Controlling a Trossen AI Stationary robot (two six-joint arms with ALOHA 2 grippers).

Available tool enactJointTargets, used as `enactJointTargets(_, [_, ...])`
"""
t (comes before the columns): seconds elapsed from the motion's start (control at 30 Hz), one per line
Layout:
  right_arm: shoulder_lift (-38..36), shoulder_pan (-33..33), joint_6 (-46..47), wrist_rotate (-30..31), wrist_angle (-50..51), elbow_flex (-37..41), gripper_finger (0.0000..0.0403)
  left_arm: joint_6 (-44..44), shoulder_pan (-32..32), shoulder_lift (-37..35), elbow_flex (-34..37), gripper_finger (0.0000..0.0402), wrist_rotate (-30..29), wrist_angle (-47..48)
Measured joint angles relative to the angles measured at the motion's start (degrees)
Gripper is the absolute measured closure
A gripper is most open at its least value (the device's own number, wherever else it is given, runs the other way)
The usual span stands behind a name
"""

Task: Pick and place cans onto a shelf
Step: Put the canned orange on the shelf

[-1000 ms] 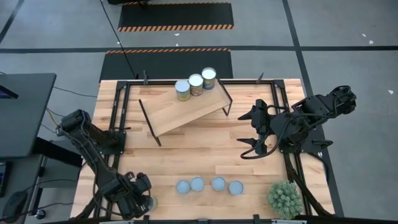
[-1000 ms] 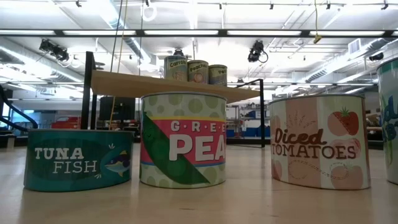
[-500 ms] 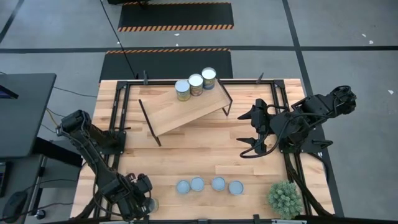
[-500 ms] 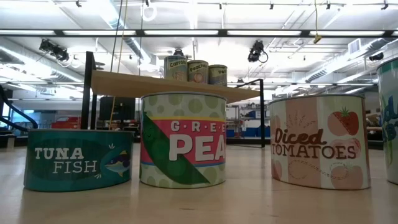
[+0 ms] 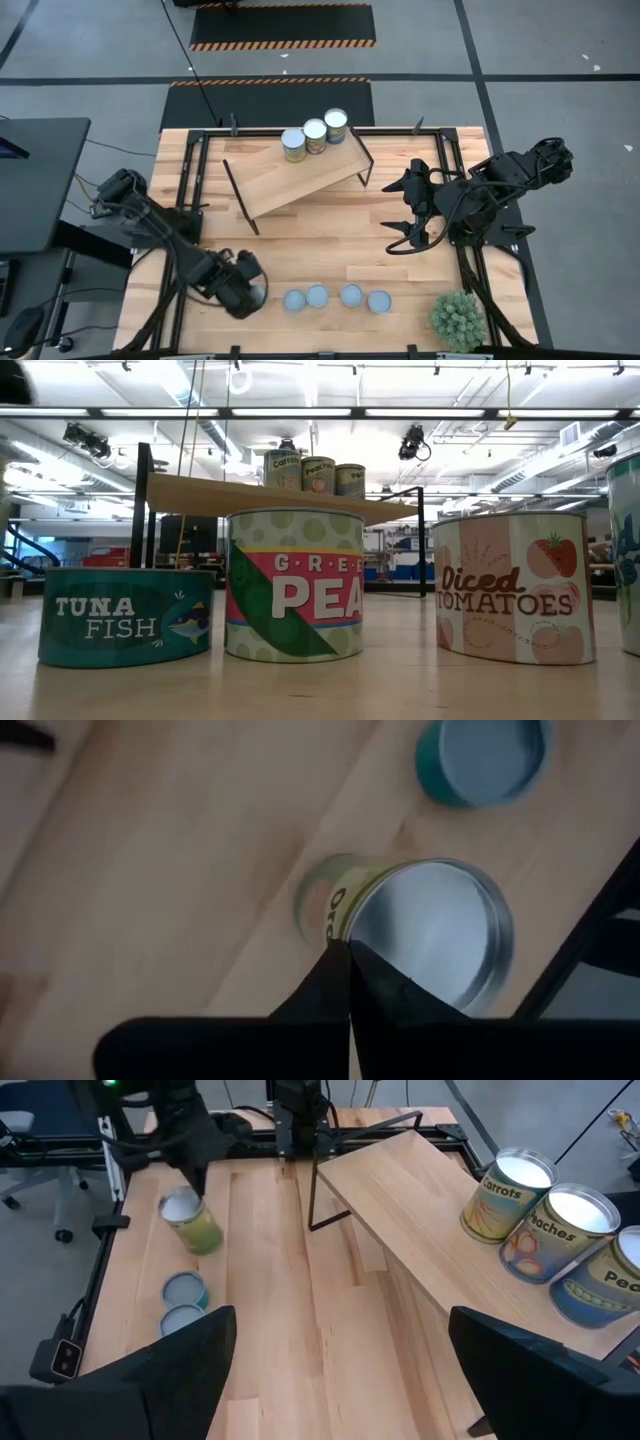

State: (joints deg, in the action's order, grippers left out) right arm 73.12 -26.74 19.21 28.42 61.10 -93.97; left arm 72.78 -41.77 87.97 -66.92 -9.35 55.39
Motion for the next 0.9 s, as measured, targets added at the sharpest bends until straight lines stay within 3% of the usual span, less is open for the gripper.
enactJointTargets(0.43, [0.0,0.0,0.2,0.0,0.0,0.0,0.003,-18.1,12.5,-0.2,-0.1,0.0401,-0.7,-2.2])
enactJointTargets(0.9, [0.0,0.0,1.8,0.0,0.0,0.0,0.003,-32.2,22.6,-0.7,-0.2,0.0401,3.2,-8.3])
